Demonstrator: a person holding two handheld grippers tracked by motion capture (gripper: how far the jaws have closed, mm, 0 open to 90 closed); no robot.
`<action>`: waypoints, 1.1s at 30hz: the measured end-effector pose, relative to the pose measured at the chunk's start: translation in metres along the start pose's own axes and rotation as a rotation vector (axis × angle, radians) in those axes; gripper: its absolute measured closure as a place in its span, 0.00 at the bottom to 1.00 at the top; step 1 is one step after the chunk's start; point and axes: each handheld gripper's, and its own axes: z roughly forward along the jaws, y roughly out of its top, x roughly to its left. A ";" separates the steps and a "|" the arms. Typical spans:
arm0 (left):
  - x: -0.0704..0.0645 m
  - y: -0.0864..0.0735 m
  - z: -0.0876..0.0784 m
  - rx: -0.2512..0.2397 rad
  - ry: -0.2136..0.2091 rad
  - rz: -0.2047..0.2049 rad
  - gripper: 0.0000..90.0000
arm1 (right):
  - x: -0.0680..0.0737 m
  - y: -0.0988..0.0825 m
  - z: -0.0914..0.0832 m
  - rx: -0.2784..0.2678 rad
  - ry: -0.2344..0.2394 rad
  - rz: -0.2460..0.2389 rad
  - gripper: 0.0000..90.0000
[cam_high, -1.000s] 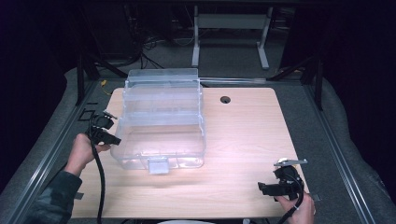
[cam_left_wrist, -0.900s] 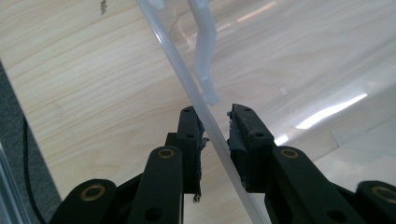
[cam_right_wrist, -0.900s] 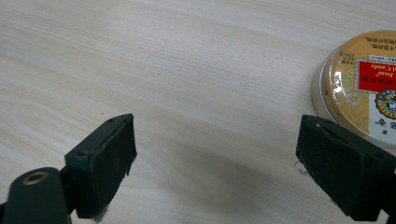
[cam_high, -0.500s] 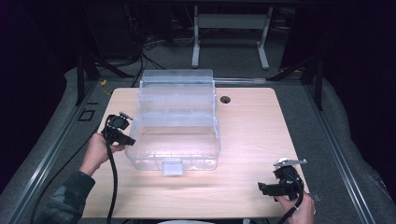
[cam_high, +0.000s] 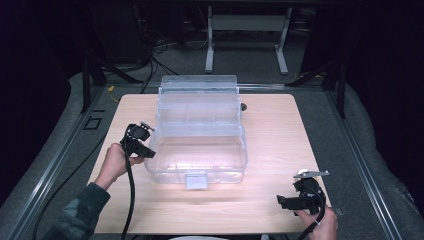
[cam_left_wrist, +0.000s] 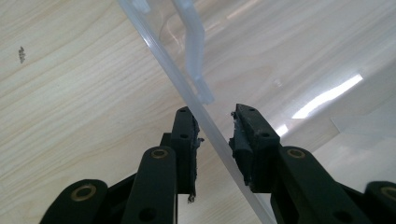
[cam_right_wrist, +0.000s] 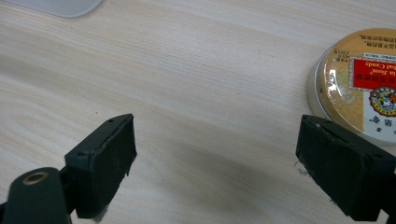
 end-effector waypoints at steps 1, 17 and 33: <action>-0.001 0.000 0.000 -0.002 -0.002 0.000 0.77 | 0.000 0.000 0.000 -0.001 0.002 0.000 0.13; -0.022 0.005 0.002 0.002 -0.015 0.042 0.75 | 0.000 0.000 0.000 -0.003 0.008 0.000 0.13; -0.031 0.003 0.001 0.009 -0.032 0.075 0.74 | 0.001 0.000 0.000 -0.005 0.012 -0.006 0.13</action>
